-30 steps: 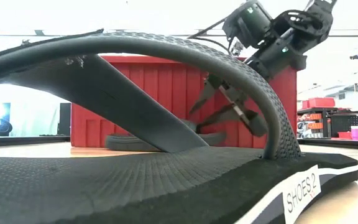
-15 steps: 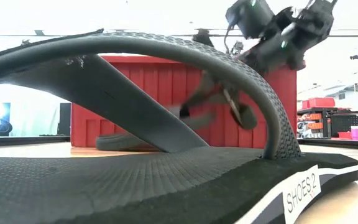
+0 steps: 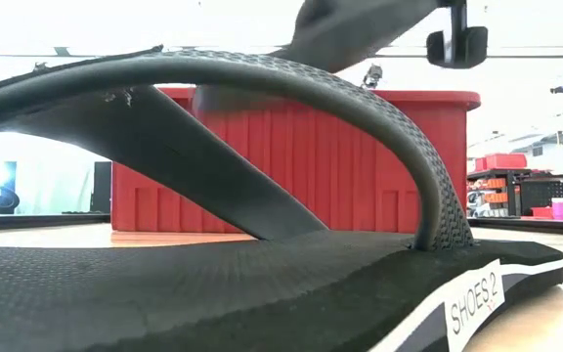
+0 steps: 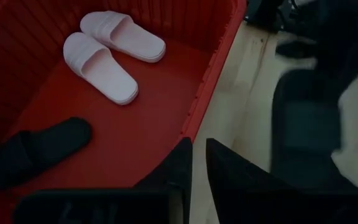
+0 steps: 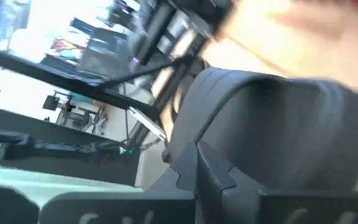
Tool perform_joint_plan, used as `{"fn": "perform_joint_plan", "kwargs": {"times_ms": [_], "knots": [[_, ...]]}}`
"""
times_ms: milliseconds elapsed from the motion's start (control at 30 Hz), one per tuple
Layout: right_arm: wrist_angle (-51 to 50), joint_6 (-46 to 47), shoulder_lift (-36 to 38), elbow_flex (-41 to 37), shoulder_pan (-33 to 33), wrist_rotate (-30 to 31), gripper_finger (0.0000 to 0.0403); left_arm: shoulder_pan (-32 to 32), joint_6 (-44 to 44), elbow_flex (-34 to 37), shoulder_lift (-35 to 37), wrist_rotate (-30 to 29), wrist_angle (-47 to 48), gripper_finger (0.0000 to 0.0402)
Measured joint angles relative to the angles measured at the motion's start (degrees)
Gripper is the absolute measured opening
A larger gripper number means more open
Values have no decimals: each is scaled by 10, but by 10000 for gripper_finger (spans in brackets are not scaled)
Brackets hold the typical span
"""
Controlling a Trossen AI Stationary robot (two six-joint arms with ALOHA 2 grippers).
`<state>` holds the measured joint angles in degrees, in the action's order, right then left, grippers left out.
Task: Pick and place slides into bin
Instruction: Put the black slide into the red bin
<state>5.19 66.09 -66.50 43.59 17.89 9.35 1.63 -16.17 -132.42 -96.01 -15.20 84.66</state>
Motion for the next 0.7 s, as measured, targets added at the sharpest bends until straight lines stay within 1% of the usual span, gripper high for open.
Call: {"fn": "perform_joint_plan", "kwargs": {"times_ms": [67, 133, 200, 267, 367, 500, 567, 633, 700], "knots": [[-38, -30, 49, 2, -2, 18, 1, 0, 22, 0, 0, 0, 0, 52], [-96, -55, 87, 14, -13, 41, 1, 0, 44, 0, 0, 0, 0, 52], [-140, -88, 118, 35, -29, 47, 1, 0, 53, 0, 0, 0, -1, 53], [-164, -127, 141, 67, -45, 48, 0, 1, 62, 0, 0, 0, -10, 55], [-220, -193, 151, 135, -77, 53, 0, 4, 88, 0, 0, 0, -48, 60], [-366, -280, 128, 243, -128, 58, 0, 8, 98, 0, -1, 0, -107, 75], [-456, -293, 111, 288, -143, 35, 0, 8, 99, 0, -1, -1, -113, 84], [-529, -291, 94, 312, -144, -18, 1, 8, 100, 0, -1, 0, -107, 93], [-565, -289, 78, 313, -135, -79, 6, 8, 100, 0, -1, 0, -97, 101]]}}
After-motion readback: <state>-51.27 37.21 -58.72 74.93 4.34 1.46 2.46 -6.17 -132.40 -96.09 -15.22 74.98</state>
